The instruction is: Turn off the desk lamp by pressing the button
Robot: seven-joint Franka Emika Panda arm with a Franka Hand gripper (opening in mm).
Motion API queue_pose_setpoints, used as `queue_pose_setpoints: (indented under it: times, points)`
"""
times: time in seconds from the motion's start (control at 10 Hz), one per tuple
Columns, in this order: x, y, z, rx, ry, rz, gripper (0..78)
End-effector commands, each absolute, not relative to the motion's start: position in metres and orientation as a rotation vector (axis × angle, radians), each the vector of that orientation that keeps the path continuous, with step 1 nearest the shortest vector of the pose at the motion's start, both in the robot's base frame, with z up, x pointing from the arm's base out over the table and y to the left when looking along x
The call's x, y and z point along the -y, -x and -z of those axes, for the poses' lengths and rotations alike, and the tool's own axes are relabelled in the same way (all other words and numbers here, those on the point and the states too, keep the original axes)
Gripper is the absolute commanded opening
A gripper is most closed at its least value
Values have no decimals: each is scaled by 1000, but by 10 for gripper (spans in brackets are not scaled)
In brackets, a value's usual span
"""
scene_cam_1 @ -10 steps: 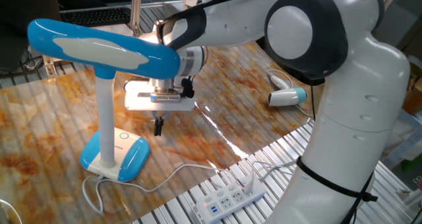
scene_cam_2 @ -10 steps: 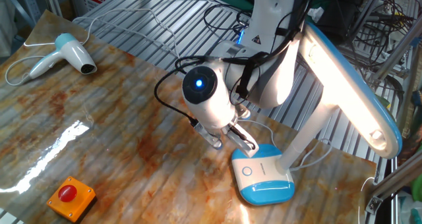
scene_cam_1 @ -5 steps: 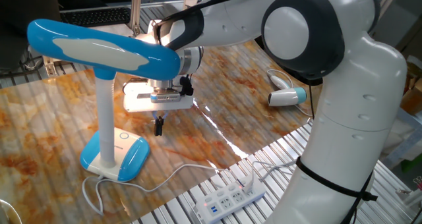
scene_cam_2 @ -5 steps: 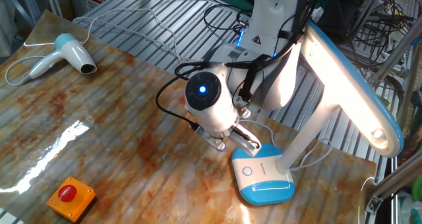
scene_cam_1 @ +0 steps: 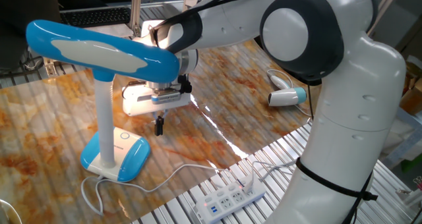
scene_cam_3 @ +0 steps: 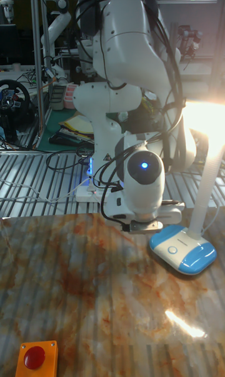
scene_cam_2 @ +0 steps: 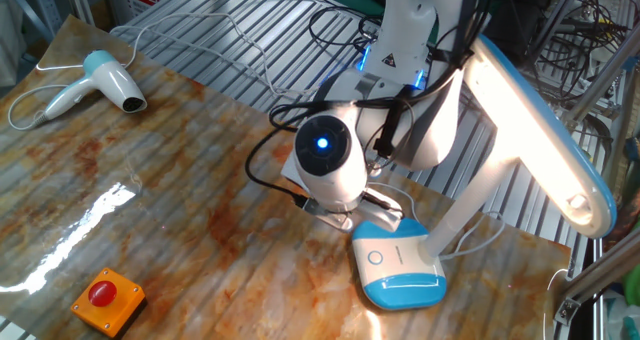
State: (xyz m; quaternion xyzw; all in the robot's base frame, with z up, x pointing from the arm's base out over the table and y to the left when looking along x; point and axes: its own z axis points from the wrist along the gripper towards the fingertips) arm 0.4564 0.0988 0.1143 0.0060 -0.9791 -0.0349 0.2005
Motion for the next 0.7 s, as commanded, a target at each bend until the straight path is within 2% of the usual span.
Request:
queue_pose_setpoints:
  times: [0.1,0.7]
  points:
    - [-99,-458,-115,2737,-92,88,0]
    - [-99,-458,-115,2673,-116,123,0]
